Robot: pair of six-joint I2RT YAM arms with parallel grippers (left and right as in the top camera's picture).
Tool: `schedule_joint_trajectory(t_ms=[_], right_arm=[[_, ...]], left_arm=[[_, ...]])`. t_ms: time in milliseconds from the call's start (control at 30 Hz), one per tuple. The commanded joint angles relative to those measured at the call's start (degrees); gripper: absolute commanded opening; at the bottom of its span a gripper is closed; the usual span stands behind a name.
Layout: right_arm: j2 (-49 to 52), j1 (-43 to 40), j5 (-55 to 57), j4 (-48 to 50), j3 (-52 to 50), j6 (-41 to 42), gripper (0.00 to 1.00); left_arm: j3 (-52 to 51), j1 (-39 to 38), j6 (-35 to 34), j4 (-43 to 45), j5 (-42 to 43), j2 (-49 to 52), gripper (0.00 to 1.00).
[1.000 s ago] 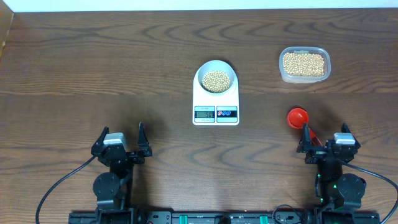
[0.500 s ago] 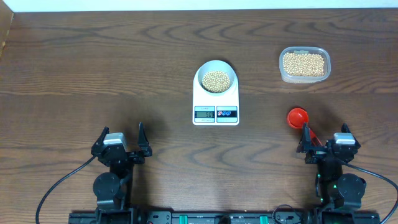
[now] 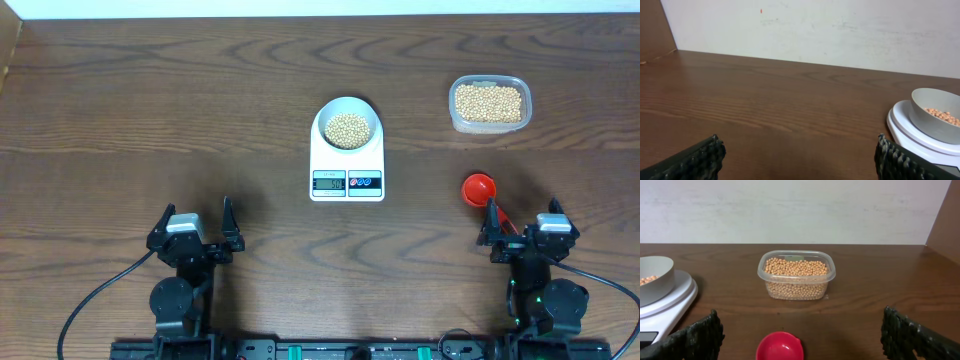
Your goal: Scoop item into bowl and weigh 50g on scale
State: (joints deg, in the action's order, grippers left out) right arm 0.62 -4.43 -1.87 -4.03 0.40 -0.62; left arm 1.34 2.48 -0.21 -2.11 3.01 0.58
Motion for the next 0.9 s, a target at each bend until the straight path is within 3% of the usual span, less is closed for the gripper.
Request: schedule_joint_trajectory(t_ms=[0, 867], right_arm=[[-0.3, 0.4, 0.2, -0.2, -0.1, 0.3, 0.99], [-0.3, 0.4, 0.2, -0.2, -0.1, 0.3, 0.99]], left_arm=[[-1.1, -0.2, -0.5, -1.9, -1.3, -0.2, 0.98], [-1.1, -0.2, -0.5, -1.9, -1.3, 0.4, 0.98]])
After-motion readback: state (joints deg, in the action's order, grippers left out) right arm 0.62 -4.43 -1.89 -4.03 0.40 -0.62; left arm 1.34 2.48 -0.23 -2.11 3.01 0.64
